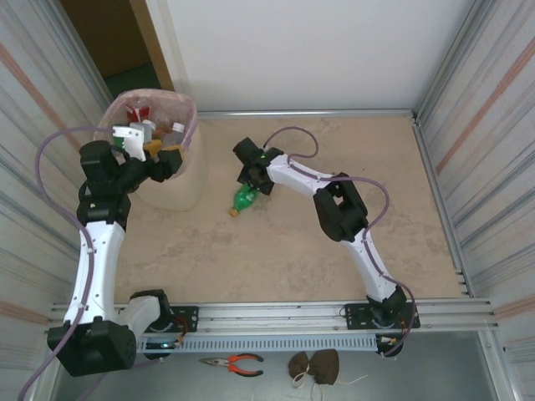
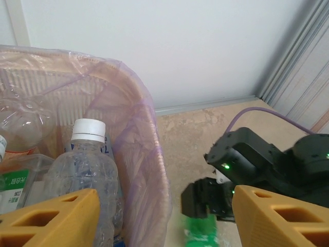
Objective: Put the plastic bottles in the bin
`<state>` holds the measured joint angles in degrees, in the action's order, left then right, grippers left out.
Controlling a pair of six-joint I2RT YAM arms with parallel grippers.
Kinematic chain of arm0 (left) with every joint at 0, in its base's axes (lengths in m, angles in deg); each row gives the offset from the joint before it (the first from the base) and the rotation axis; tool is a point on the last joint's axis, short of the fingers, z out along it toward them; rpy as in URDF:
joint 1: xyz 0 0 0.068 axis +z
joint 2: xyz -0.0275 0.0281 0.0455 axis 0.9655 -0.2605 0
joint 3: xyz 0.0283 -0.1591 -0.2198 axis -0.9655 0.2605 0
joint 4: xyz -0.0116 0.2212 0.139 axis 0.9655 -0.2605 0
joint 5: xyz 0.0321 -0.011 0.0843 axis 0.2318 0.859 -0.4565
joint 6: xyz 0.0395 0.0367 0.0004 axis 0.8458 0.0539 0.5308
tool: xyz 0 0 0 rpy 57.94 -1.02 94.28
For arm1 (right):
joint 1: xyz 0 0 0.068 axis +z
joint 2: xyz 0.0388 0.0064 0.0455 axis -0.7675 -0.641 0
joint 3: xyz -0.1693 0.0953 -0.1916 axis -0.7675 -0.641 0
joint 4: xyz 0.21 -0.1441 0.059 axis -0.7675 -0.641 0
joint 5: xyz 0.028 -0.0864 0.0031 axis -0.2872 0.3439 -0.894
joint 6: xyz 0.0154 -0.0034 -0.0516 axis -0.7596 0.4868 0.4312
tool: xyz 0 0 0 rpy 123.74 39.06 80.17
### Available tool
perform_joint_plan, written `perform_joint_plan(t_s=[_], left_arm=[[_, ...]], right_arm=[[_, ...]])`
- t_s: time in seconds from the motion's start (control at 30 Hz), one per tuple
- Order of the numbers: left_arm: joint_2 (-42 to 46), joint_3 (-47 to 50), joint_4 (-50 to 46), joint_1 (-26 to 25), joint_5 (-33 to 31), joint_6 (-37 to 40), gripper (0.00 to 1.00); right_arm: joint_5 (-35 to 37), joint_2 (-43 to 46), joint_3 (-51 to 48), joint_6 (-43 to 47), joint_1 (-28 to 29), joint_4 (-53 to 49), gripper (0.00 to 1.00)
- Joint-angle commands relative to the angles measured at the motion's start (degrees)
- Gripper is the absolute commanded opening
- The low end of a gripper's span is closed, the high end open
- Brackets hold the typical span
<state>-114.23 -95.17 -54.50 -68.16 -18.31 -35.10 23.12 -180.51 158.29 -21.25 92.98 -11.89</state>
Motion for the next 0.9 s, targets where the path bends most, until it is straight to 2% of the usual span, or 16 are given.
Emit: perform_joint_plan(t_s=[0.0, 0.2, 0.47, 0.63, 0.77, 0.87], left_arm=[[1.02, 0.73, -2.16, 0.40, -1.67, 0.95, 0.69], [0.94, 0.39, -2.73, 0.38, -1.92, 1.34, 0.69], [1.43, 0.47, -3.18, 0.38, -2.94, 2.17, 0.69], [1.66, -0.11, -4.07, -0.39, -3.59, 3.67, 0.69], [2.66, -2.03, -6.42, -4.24, -6.53, 8.16, 0.71], [3.49, -2.43, -5.78, -6.46, -5.44, 7.89, 0.73]], right_arm=[[-3.00, 5.54, -7.11, 16.55, 0.74, 0.29, 0.66], [-3.27, 10.81, -15.98, 23.89, 0.22, -2.39, 0.69], [-0.36, 13.03, -18.12, 25.68, -0.05, -3.43, 0.73], [0.16, 15.15, -18.57, 26.30, 0.16, -1.69, 0.67], [-0.19, 19.17, -21.86, 27.82, 0.42, 2.15, 0.64], [-0.94, 23.59, -25.70, 28.78, 0.34, 6.68, 0.62]])
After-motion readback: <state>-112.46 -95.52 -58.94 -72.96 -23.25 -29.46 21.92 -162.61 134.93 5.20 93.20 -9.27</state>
